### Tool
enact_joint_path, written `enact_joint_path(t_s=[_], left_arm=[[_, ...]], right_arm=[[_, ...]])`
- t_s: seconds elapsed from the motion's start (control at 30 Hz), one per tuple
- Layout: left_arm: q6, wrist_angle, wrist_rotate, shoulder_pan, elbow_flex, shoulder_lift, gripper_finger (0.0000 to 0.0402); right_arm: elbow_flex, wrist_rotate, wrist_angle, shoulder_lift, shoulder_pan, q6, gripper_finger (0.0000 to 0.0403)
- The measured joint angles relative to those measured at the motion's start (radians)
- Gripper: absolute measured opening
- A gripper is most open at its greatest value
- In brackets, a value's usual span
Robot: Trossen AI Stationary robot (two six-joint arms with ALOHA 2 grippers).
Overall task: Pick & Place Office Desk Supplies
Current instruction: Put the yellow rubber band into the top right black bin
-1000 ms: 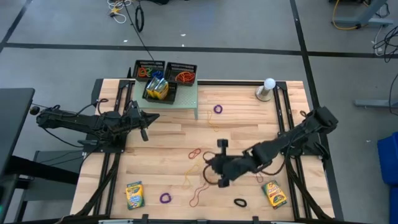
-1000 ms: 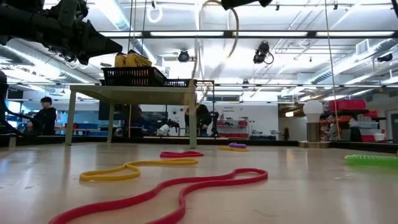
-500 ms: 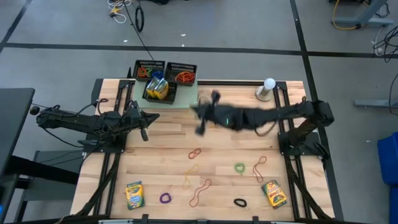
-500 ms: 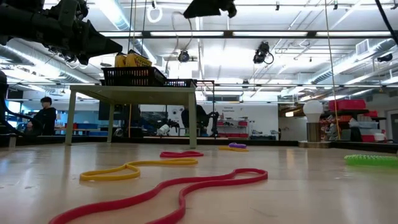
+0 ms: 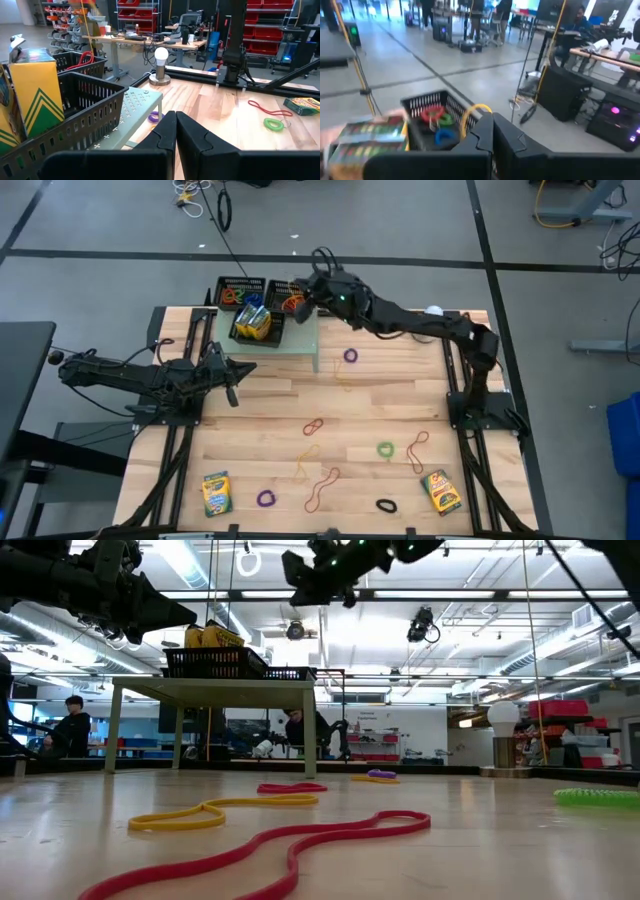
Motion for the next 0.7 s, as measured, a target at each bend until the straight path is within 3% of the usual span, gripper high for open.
enact_joint_path(t_s=[0.4,0.7], left_arm=[[0.000,0.000,0.000,0.000,0.000,0.000,0.0013],[0.000,0.000,0.000,0.000,0.000,0.000,0.0013]], right_arm=[[0.044,-0.020,0.045,0.104,-0.079,0.067,0.0004],[0.046,-0.059,0.214,0.112,-0.115,0.119,0.0004]])
